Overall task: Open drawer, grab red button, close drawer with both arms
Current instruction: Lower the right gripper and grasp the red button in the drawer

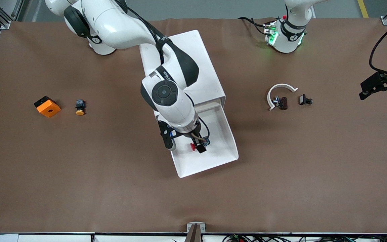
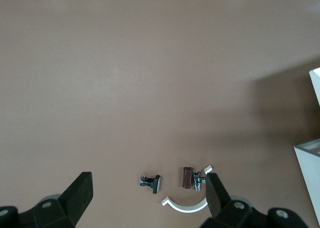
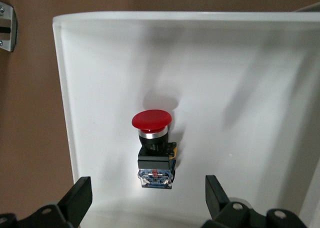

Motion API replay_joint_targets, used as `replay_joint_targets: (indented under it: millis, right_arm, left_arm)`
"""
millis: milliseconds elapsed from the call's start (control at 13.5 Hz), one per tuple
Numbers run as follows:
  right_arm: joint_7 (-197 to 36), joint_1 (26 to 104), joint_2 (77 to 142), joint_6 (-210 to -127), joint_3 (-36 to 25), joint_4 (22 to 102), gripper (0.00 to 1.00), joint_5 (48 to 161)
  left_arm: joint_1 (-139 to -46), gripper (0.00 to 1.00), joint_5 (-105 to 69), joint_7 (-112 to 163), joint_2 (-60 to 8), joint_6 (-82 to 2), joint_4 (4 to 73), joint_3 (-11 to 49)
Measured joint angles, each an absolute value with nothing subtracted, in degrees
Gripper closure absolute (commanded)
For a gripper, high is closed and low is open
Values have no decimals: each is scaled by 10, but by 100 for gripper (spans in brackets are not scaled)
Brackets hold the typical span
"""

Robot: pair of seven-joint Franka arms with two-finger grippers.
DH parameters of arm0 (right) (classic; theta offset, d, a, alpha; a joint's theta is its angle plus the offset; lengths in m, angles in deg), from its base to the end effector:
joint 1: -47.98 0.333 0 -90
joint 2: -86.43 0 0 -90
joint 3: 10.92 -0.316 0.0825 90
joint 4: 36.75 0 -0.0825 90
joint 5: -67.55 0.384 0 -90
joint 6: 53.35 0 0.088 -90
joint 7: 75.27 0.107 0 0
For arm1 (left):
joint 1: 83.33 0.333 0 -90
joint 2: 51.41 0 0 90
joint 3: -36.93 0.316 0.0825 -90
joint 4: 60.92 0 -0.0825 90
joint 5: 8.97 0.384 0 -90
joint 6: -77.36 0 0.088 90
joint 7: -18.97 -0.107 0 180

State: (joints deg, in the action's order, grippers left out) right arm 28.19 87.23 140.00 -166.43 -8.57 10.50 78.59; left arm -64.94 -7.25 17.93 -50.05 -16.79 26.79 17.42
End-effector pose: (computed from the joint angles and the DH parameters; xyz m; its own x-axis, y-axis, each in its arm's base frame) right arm 0.6270 0.5047 0.3784 0.3725 -0.9063 -0.1998 -0.9244 -0.3434 -0.1660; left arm 0.5693 -0.0057 0.6377 0.9952 -0.0390 0.0895 -0.0370 -0.9990 -0.0237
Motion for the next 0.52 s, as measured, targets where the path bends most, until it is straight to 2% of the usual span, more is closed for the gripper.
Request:
replay_joint_targets:
  millis: [148, 519]
  right_arm:
    - [279, 874, 1413, -1677, -85, 104, 0, 786]
    - [278, 875, 1440, -1713, -74, 103, 0, 785]
  left_arm:
    - [-676, 0, -73, 179, -501, -178, 284, 192]
    - [-840, 0, -81, 179, -513, -189, 290, 361]
